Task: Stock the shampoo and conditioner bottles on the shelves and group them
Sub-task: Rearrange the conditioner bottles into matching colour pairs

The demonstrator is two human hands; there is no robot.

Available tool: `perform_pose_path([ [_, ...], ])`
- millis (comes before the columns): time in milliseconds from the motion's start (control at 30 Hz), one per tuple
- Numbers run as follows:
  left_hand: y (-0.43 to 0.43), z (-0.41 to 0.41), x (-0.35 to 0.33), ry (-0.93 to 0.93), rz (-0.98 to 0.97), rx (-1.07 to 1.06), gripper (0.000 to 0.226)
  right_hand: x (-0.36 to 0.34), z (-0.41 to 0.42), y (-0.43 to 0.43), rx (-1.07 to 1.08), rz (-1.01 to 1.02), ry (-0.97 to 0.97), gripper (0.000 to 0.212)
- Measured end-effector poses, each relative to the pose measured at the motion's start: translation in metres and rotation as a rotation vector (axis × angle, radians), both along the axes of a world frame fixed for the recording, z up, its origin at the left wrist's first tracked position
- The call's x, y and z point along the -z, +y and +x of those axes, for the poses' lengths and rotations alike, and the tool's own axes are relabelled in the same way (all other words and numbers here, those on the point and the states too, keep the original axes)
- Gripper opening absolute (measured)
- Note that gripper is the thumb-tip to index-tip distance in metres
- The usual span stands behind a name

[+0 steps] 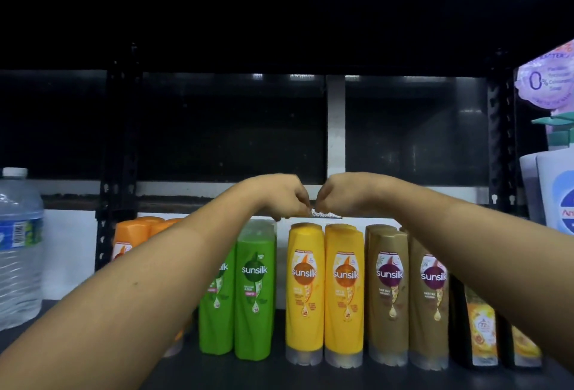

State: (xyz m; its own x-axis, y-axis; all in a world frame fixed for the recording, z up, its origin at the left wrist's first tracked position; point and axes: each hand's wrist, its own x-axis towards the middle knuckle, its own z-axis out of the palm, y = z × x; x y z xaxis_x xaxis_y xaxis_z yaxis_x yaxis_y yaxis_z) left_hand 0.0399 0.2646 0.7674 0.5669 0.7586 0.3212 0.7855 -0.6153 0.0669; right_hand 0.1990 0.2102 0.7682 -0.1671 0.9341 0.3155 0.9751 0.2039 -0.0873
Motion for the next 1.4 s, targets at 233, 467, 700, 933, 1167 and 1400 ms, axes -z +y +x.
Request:
perform_pose_path([
  [233,-0.027,-0.054,-0.004,0.167,0.081,-0.139,0.024,-0.006,-0.040,-0.025,-0.133,0.070,-0.044,0.031],
  [467,-0.021,-0.094,0.007,0.188,0.041,-0.248,0.037,0.019,-0.083,-0.010,-0.179,0.067,-0.089,0.046],
  [700,-0.014,-0.105,0.021,0.153,0.057,-0.220,0.036,0.042,-0.102,0.009,-0.167,0.145,-0.143,0.054],
  [933,-0.007,-0.109,0.038,-0.003,0.032,-0.205,0.053,0.047,-0.105,0.012,-0.166,0.177,-0.128,0.056],
  [1167,-0.004,-0.116,0.044,-0.139,0.100,-0.175,0.033,0.045,-0.108,0.012,-0.150,0.147,-0.133,0.057],
  [1400,-0.006,-0.117,0.047,-0.162,0.106,-0.136,0.027,0.038,-0.106,0.015,-0.159,0.069,-0.049,0.048],
])
